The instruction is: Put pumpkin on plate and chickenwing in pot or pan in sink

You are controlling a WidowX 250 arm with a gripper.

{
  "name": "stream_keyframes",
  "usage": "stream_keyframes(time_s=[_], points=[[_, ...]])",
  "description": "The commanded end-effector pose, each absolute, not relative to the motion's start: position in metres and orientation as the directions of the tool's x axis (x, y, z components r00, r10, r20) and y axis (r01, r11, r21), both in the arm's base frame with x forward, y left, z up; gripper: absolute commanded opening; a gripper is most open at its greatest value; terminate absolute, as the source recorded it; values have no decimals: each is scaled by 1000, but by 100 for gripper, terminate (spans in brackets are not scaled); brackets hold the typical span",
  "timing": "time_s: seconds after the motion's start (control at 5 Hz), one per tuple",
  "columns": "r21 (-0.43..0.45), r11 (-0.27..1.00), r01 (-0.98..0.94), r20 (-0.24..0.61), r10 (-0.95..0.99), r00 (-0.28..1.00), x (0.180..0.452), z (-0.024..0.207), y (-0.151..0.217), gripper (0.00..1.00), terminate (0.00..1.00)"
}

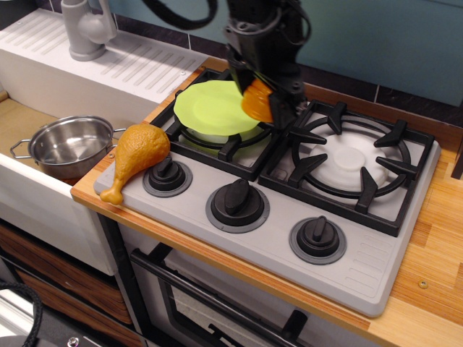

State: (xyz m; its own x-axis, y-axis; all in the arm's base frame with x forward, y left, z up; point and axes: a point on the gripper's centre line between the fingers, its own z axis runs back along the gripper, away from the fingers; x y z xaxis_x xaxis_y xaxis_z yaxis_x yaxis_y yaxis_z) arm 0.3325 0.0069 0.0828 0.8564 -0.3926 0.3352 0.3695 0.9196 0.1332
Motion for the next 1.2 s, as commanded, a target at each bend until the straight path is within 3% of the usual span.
stream_keyframes(time_s=[0.0, 0.6, 0.8, 1.0], points=[[152, 915, 373, 370, -403, 837, 343, 86, 42, 0, 0], [137, 897, 421, 402, -439, 804, 355, 73, 67, 0, 0], [155, 899, 410, 396, -437, 808, 350, 72, 58, 100, 0], [155, 909, 387, 357, -417, 836, 344, 81, 46, 100, 0]])
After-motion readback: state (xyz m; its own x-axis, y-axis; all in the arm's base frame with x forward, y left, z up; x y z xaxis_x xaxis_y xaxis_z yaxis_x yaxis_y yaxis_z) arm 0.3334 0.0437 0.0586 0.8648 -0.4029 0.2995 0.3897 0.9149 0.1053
